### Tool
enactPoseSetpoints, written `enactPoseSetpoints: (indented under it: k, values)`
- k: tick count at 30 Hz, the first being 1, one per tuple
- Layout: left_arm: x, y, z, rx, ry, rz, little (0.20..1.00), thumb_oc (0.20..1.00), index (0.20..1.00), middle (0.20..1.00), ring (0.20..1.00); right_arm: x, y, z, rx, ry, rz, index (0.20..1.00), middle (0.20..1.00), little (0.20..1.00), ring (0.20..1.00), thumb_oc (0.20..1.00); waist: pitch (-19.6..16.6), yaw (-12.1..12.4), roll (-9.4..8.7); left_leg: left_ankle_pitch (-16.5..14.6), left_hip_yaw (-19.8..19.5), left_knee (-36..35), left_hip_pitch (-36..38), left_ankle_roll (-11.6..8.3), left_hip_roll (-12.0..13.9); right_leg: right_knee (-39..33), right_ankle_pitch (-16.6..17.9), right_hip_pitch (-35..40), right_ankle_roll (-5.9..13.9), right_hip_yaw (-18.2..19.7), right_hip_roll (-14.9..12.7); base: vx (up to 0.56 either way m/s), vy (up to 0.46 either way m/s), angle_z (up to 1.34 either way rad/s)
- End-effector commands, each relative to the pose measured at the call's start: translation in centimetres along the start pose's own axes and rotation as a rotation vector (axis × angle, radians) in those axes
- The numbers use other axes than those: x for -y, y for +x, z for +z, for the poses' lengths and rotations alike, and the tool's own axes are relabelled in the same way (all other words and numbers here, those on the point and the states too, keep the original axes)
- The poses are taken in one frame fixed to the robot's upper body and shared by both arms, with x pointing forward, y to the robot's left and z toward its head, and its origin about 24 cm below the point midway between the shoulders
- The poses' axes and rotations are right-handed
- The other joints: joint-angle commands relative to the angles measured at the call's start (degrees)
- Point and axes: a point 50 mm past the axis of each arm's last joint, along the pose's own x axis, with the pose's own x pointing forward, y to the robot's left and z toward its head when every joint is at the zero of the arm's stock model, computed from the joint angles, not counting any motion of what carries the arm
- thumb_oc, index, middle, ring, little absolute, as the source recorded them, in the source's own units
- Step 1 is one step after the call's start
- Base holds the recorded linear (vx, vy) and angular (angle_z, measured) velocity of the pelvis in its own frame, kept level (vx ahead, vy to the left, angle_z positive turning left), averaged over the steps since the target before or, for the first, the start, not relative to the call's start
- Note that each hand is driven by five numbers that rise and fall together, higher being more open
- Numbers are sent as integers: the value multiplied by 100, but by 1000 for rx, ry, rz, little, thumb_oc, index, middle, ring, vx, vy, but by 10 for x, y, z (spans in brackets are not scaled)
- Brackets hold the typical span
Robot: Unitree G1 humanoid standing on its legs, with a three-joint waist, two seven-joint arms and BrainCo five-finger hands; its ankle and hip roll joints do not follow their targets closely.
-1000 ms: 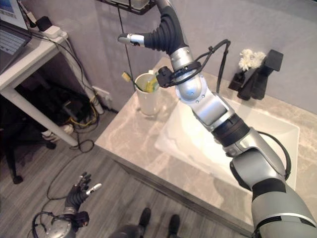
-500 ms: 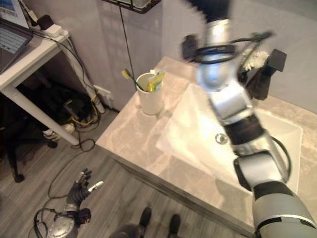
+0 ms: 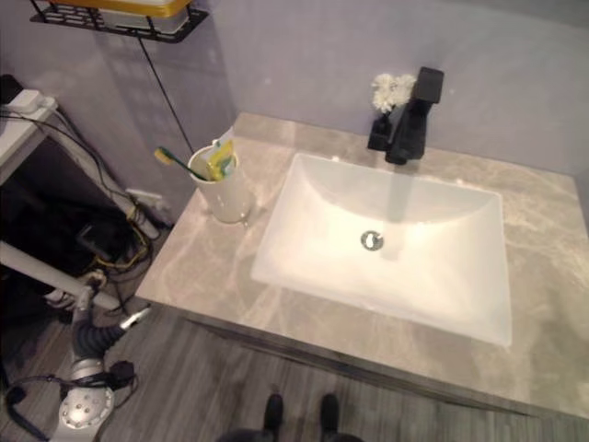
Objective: Put brush and paste in cup on sink, flatten towel.
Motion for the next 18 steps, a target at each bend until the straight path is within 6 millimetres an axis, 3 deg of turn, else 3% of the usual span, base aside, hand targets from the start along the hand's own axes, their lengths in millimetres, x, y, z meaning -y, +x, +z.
enactPoseSetpoints:
  k: [1, 2, 3, 4, 5, 6, 7, 9, 10, 15, 16, 17, 18]
  values:
    - [-16, 12, 20, 120, -1, 79, 1000, 1000, 1000, 1000, 1000, 5, -10, -53, -353, 70, -109, 1000, 1000, 1000, 1000, 1000, -384, 50, -273, -63, -161, 22, -195, -273, 325, 28, 182, -118, 718, -3, -775, -26, -3, -12]
    - [-18, 15, 25, 141, -7, 87, 1000, 1000, 1000, 1000, 1000, 9, -21, -70, -445, 25, -117, 1000, 1000, 1000, 1000, 1000, -370, 42, -255, -28, -138, 22, -218, -277, 326, 28, 217, -153, 716, 21, -774, 26, -7, -7]
    - [-19, 15, 25, 141, -6, 88, 1000, 1000, 1000, 1000, 1000, 9, -21, -71, -448, 28, -116, 1000, 1000, 1000, 1000, 1000, -385, 45, -260, -83, -135, 22, -200, -277, 333, 28, 171, -140, 720, 29, -769, -39, -16, -10]
    - [-24, 23, 48, 247, -17, 102, 1000, 1000, 1000, 1000, 1000, 23, -51, -107, -651, -48, -105, 1000, 1000, 1000, 1000, 1000, -363, -4, -219, -22, -110, 22, -216, -298, 344, 28, 219, -174, 692, 69, -754, 24, -14, -14]
    - [-25, 23, 48, 246, -17, 103, 1000, 1000, 1000, 1000, 1000, 23, -50, -107, -653, -45, -104, 1000, 1000, 1000, 1000, 1000, -377, -5, -218, -75, -114, 22, -196, -299, 349, 28, 171, -155, 696, 70, -750, -64, -33, -18]
    - [-31, 27, 67, 340, -38, 117, 1000, 1000, 1000, 1000, 1000, 31, -74, -128, -807, -68, -97, 1000, 1000, 1000, 1000, 1000, -343, -2, -208, 1, -118, 22, -218, -323, 359, 28, 232, -167, 678, 73, -743, 20, -19, -9]
    - [-32, 27, 71, 352, -58, 114, 1000, 1000, 1000, 1000, 1000, 29, -75, -128, -851, 15, -113, 1000, 1000, 1000, 1000, 1000, -355, -38, -190, -63, -120, 22, -207, -330, 368, 28, 166, -154, 682, 68, -742, -59, -23, -3]
    - [-35, 26, 89, 431, -120, 116, 1000, 1000, 1000, 1000, 1000, 47, -111, -148, -993, -85, -75, 1000, 1000, 1000, 1000, 1000, -319, -18, -134, 7, -125, 22, -248, -345, 359, 28, 211, -184, 670, 54, -747, -9, -6, -2]
    - [-37, 27, 91, 438, -141, 117, 1000, 1000, 1000, 1000, 1000, 49, -114, -152, -1014, -112, -55, 1000, 1000, 1000, 1000, 1000, -323, -21, -116, -52, -124, 22, -229, -353, 366, 28, 149, -163, 670, 49, -746, 0, 0, 0]
    - [-40, 21, 122, 585, -237, 59, 1000, 1000, 1000, 1000, 1000, 84, -182, -173, -1298, -334, 76, 1000, 1000, 1000, 1000, 1000, -251, 15, -7, -20, -106, 22, -266, -391, 369, 28, 157, -193, 656, 34, -749, -25, -21, 1]
    - [-33, 19, 128, 601, -313, -7, 853, 853, 853, 853, 853, 99, -213, -173, -1402, -448, 162, 1000, 1000, 1000, 1000, 1000, -212, 63, 40, 20, -111, 22, -276, -401, 367, 28, 184, -197, 645, 20, -751, 24, -39, 2]
    - [-32, 19, 130, 606, -316, -33, 498, 498, 498, 498, 498, 99, -222, -172, -1455, -433, 168, 1000, 1000, 1000, 1000, 1000, -226, 81, 63, -16, -120, 22, -271, -405, 368, 28, 144, -193, 646, 12, -750, -20, -49, 3]
    - [-27, 18, 132, 607, -354, -81, 200, 200, 200, 200, 200, 102, -237, -170, -1491, -485, 253, 1000, 1000, 1000, 1000, 1000, -208, 120, 99, -2, -118, 22, -282, -412, 365, 28, 144, -193, 642, 1, -754, 12, -36, 2]
